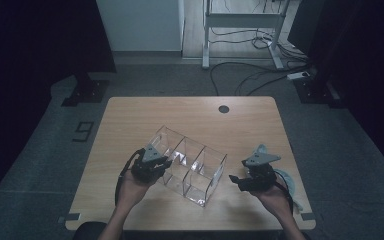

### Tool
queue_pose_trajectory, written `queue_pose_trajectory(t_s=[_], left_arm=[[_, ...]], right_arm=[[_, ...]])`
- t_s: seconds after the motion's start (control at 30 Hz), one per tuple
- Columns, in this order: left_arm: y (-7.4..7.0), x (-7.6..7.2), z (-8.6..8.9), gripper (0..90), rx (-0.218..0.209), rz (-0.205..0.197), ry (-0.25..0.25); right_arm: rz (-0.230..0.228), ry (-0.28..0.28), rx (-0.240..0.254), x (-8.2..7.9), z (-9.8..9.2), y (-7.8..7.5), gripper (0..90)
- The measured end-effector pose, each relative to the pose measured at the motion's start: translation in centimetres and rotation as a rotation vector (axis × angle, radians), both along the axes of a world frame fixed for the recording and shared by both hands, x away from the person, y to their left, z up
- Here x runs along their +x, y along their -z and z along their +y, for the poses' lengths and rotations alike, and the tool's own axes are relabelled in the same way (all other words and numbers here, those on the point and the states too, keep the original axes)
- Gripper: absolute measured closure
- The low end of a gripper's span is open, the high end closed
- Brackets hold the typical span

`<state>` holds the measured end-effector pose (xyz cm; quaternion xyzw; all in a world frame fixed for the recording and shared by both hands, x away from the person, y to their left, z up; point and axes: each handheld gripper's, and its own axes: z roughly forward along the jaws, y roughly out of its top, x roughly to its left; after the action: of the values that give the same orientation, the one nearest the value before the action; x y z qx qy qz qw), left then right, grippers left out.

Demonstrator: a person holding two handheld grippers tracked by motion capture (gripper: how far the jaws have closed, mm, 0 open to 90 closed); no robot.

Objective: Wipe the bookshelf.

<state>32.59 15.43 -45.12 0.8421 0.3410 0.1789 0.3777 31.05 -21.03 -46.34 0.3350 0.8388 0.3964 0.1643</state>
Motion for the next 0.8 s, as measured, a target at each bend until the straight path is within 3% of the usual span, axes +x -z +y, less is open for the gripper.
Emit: queue_pose_trajectory(t_s=[0.3, 0.7, 0.8], left_arm=[[0.0, 0.1, -0.1, 81.5, 0.008, 0.001, 0.008], [0.3, 0.5, -0.4, 85.5, -0.023, 0.004, 0.039], [0.4, 0.6, -0.5, 85.2, -0.032, -0.001, 0.041]], right_arm=[[-0.009, -0.039, 0.007, -0.2, 0.8, -0.3, 24.8], [-0.043, -0.12, 0.048, -0.8, 1.7, -1.0, 25.8], [-0.053, -0.147, 0.031, -1.0, 2.0, -1.2, 27.7]])
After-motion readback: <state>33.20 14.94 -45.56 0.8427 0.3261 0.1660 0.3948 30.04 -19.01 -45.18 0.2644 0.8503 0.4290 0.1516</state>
